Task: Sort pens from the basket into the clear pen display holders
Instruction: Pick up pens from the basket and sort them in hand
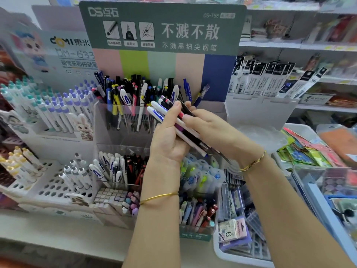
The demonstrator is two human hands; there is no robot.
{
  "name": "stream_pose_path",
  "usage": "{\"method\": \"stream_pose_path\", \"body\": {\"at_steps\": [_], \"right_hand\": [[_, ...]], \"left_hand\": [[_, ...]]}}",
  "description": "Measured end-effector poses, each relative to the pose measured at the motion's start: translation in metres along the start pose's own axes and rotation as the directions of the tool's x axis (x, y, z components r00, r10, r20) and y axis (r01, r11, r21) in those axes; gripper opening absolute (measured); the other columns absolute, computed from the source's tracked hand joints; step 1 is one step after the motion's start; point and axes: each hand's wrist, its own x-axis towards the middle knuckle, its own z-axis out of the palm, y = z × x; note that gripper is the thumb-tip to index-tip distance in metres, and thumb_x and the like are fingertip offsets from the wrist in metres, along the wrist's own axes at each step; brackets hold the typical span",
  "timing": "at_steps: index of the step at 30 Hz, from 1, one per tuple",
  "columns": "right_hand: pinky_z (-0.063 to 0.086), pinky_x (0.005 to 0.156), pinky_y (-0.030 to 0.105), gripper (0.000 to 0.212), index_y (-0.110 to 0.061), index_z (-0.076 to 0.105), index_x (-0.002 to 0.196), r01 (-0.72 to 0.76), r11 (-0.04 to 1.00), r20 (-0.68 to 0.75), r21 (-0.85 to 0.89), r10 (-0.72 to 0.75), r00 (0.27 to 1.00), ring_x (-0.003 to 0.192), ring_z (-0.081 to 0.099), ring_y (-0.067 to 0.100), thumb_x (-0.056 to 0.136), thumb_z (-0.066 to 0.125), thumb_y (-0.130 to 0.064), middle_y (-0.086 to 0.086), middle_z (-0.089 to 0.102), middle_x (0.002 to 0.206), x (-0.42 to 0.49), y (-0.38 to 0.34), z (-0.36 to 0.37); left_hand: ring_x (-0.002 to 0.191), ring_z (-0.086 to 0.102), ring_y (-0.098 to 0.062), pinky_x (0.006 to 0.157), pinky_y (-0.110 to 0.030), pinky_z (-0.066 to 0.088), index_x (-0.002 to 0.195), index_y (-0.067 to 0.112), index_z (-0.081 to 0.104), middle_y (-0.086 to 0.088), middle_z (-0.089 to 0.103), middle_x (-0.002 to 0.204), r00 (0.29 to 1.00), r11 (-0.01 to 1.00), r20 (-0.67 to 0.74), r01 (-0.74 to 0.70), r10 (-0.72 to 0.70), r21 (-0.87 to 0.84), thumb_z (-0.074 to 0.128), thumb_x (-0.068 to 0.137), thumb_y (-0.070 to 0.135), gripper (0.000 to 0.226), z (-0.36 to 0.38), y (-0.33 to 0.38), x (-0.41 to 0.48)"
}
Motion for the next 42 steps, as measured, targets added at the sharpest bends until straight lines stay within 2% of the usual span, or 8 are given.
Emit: {"method": "stream_pose_path", "body": {"at_steps": [7,11,16,24,27,31,35,42], "right_hand": [[0.050,0.081,0.041,0.026,-0.005,0.067,0.096,-0.002,0.995,-0.069,0.101,0.009,0.998,0.081,0.060,0.020,0.100,0.048,-0.022,0.014,0.067,0.091,0.004,0.010,0.002],[0.049,0.072,0.032,0.027,-0.006,0.067,0.096,-0.016,0.961,-0.132,0.276,0.054,0.990,0.075,0.059,0.017,0.101,0.045,-0.022,0.009,0.066,0.086,0.008,0.009,0.003],[0.051,0.073,0.037,0.033,-0.013,0.057,0.088,0.022,0.995,-0.308,0.102,0.010,0.951,0.074,0.062,0.019,0.102,0.036,-0.034,0.005,0.064,0.080,0.023,-0.003,-0.001],[0.039,0.048,0.034,0.032,-0.020,0.041,0.073,0.244,0.970,-0.646,-0.013,-0.195,0.738,0.051,0.048,0.019,0.101,0.043,-0.036,0.000,0.047,0.066,0.052,-0.018,-0.028],[0.043,0.039,0.029,0.026,-0.027,0.041,0.075,0.234,0.971,-0.649,-0.040,-0.203,0.733,0.044,0.058,0.018,0.101,0.044,-0.029,-0.004,0.049,0.064,0.057,-0.018,-0.026],[0.051,0.066,0.053,0.027,-0.026,0.040,0.073,0.147,0.971,-0.589,-0.191,-0.233,0.774,0.072,0.063,0.037,0.099,0.048,-0.026,0.003,0.058,0.074,0.066,-0.009,-0.019],[0.048,0.079,0.042,0.024,-0.007,0.052,0.099,-0.034,0.933,-0.498,-0.357,-0.160,0.852,0.095,0.059,0.036,0.091,0.062,-0.027,0.015,0.064,0.105,0.073,0.000,-0.015],[0.032,0.063,0.033,0.034,-0.015,0.044,0.089,-0.188,0.807,-0.493,-0.559,-0.141,0.859,0.079,0.046,0.024,0.084,0.070,-0.036,0.002,0.050,0.091,0.062,0.004,-0.008]], "left_hand": [[0.077,0.068,-0.021,0.078,-0.039,0.057,0.085,0.004,0.064,-0.010,0.069,0.079,0.995,0.997,-0.069,-0.072,0.074,0.038,0.056,0.094,0.012,0.015,0.002,-0.002,-0.004],[0.081,0.067,-0.026,0.090,-0.050,0.053,0.063,0.008,0.072,-0.010,0.069,0.079,0.994,0.994,-0.058,-0.091,0.095,0.059,0.053,0.096,0.018,0.039,-0.002,0.007,-0.004],[0.105,0.066,-0.031,0.096,-0.053,0.049,0.086,0.012,0.056,-0.010,0.069,0.091,0.994,0.997,-0.082,-0.072,0.075,0.033,0.055,0.097,0.017,0.012,-0.006,0.021,0.000],[0.061,0.068,-0.014,0.062,-0.032,0.060,0.088,0.008,0.059,-0.003,0.070,0.070,0.985,0.989,-0.138,-0.088,0.104,0.123,0.059,0.094,0.016,0.011,-0.010,0.033,0.006],[0.057,0.065,-0.011,0.057,-0.028,0.057,0.085,0.006,0.059,-0.001,0.067,0.065,0.984,0.986,-0.153,-0.073,0.096,0.150,0.060,0.094,0.016,0.013,-0.011,0.034,0.008],[0.055,0.064,-0.011,0.059,-0.028,0.059,0.077,0.006,0.055,-0.001,0.061,0.056,0.981,0.976,-0.163,-0.068,0.103,0.207,0.061,0.093,0.014,0.018,-0.012,0.032,0.009],[0.053,0.063,-0.012,0.058,-0.029,0.059,0.078,0.007,0.055,-0.001,0.059,0.053,0.979,0.962,-0.161,-0.083,0.128,0.259,0.061,0.093,0.012,0.017,-0.011,0.028,0.010],[0.057,0.063,-0.013,0.068,-0.041,0.059,0.078,0.008,0.057,-0.002,0.058,0.058,0.982,0.962,-0.153,-0.066,0.110,0.265,0.063,0.091,0.011,0.015,-0.013,0.025,0.010]]}}
